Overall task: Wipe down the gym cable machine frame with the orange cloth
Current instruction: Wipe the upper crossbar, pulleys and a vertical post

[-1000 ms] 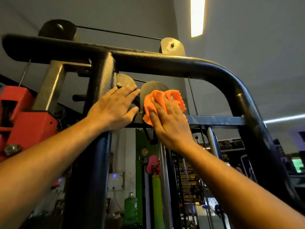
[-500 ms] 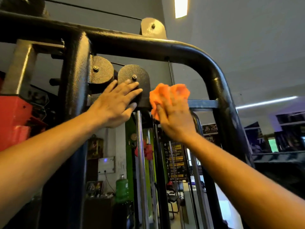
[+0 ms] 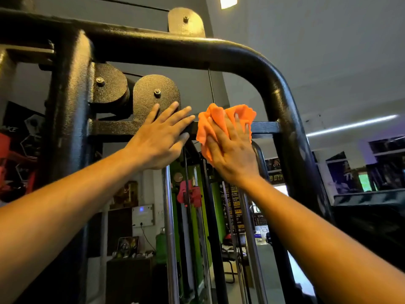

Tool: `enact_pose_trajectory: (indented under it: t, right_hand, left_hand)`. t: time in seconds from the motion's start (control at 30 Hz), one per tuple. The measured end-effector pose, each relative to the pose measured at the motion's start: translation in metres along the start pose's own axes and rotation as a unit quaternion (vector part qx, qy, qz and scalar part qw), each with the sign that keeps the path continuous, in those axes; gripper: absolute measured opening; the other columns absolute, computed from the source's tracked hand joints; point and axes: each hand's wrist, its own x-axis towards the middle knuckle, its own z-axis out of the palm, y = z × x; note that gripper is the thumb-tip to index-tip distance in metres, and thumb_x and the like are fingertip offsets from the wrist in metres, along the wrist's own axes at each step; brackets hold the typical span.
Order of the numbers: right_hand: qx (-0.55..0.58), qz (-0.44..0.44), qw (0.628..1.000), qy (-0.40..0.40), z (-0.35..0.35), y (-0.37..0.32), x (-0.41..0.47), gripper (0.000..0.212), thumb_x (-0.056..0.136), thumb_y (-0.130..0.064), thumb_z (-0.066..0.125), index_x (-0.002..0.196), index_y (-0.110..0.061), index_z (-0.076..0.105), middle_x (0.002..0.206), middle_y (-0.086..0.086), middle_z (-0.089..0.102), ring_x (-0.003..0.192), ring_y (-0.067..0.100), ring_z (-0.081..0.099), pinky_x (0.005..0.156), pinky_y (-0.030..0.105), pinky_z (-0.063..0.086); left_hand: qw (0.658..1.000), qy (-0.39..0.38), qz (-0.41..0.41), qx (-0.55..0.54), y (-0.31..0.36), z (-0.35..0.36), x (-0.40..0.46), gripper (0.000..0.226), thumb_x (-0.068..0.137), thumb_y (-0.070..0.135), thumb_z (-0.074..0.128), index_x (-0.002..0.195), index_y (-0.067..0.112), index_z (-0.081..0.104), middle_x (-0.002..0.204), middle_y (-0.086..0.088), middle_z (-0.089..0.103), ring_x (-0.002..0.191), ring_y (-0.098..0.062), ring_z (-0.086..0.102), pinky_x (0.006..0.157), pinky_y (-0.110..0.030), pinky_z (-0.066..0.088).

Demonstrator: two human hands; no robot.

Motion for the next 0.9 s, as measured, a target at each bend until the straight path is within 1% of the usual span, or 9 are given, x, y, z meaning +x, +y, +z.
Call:
enact_pose_trajectory:
  t: [0.2,0.3,0.43,0.53,0.6,0.67,0.77,0.83,0.9]
  right_hand:
    - [-0.021,0.079,0.996,-0.025,-0.034,0.064,-0.006,0.058,0.114,-0.061,0.024,0.171,-0.051,0.015,0.183,-0.008,0.003,0.169,0.021,-0.008,0.134,0.064,-0.001]
    - [0.007,0.129,0.992,-0.001,-0.036,0.047,0.008,0.071,0.104,-0.082,0.014,0.163,-0.048,0.036,0.183,-0.004,0.007,0.169,0.024,-0.009,0.13,0.065,-0.015]
    - [0.019,0.136,0.99,0.026,-0.021,0.027,0.026,0.066,0.106,-0.077,0.029,0.161,-0.042,0.042,0.183,-0.003,0.001,0.169,0.026,-0.01,0.132,0.063,-0.008]
    - [0.018,0.094,0.994,0.045,-0.017,0.044,0.02,0.051,0.112,-0.057,0.04,0.159,-0.037,0.046,0.183,-0.001,0.006,0.168,0.033,0.004,0.131,0.067,0.015]
    - [0.045,0.075,0.995,0.055,-0.025,0.06,0.01,0.049,0.112,-0.041,0.047,0.16,-0.04,0.041,0.178,0.003,0.017,0.153,0.042,0.038,0.111,0.066,0.049]
    - [0.056,0.067,0.994,0.065,-0.034,0.074,0.0,0.058,0.11,-0.032,0.048,0.165,-0.042,0.032,0.173,0.007,0.025,0.136,0.041,0.053,0.096,0.059,0.059]
    - [0.027,0.085,0.994,0.065,-0.029,0.074,0.004,0.057,0.11,-0.047,0.039,0.166,-0.043,0.031,0.178,0.001,0.025,0.163,0.033,0.025,0.126,0.068,0.029]
    - [0.042,0.089,0.994,0.055,-0.02,0.063,0.013,0.057,0.112,-0.061,0.031,0.166,-0.044,0.034,0.18,-0.004,0.023,0.168,0.025,0.009,0.133,0.066,0.008]
    - [0.036,0.067,0.995,0.057,-0.013,0.06,0.014,0.056,0.112,-0.064,0.031,0.163,-0.042,0.04,0.18,-0.006,0.023,0.168,0.023,0.01,0.133,0.065,0.007]
  left_hand:
    - [1.0,0.006,0.0,-0.017,0.014,0.009,0.015,0.068,0.104,0.054,0.019,0.169,0.033,0.024,0.178,0.015,0.011,0.165,-0.012,-0.009,0.129,-0.062,-0.013]
    - [1.0,0.016,0.005,-0.017,0.015,0.011,0.018,0.068,0.104,0.054,0.019,0.167,0.031,0.027,0.178,0.013,0.015,0.165,-0.01,-0.005,0.129,-0.062,-0.012]
    - [0.999,0.027,0.003,-0.033,0.019,0.014,0.029,0.066,0.104,0.053,0.021,0.165,0.031,0.032,0.177,0.013,0.019,0.165,-0.008,0.004,0.13,-0.058,-0.013]
    - [0.998,0.038,-0.006,-0.053,0.022,0.016,0.033,0.065,0.104,0.053,0.023,0.164,0.032,0.034,0.176,0.014,0.022,0.164,-0.007,0.008,0.13,-0.056,-0.015]
    - [0.998,0.043,-0.006,-0.05,0.021,0.018,0.032,0.063,0.105,0.053,0.023,0.163,0.032,0.035,0.176,0.014,0.023,0.164,-0.007,0.01,0.13,-0.056,-0.015]
    - [0.998,0.049,0.001,-0.038,0.02,0.021,0.032,0.061,0.106,0.053,0.022,0.162,0.033,0.037,0.175,0.014,0.025,0.164,-0.007,0.013,0.13,-0.058,-0.013]
    - [0.998,0.064,-0.004,-0.027,0.024,0.023,0.034,0.06,0.106,0.052,0.022,0.159,0.033,0.041,0.173,0.014,0.03,0.163,-0.009,0.018,0.13,-0.06,-0.01]
    - [0.997,0.068,-0.017,-0.02,0.03,0.025,0.038,0.06,0.106,0.052,0.021,0.16,0.033,0.041,0.173,0.014,0.03,0.163,-0.009,0.019,0.13,-0.061,-0.01]
    - [0.997,0.067,-0.021,-0.014,0.039,0.028,0.043,0.061,0.106,0.052,0.021,0.161,0.033,0.039,0.173,0.013,0.031,0.163,-0.01,0.02,0.13,-0.06,-0.01]
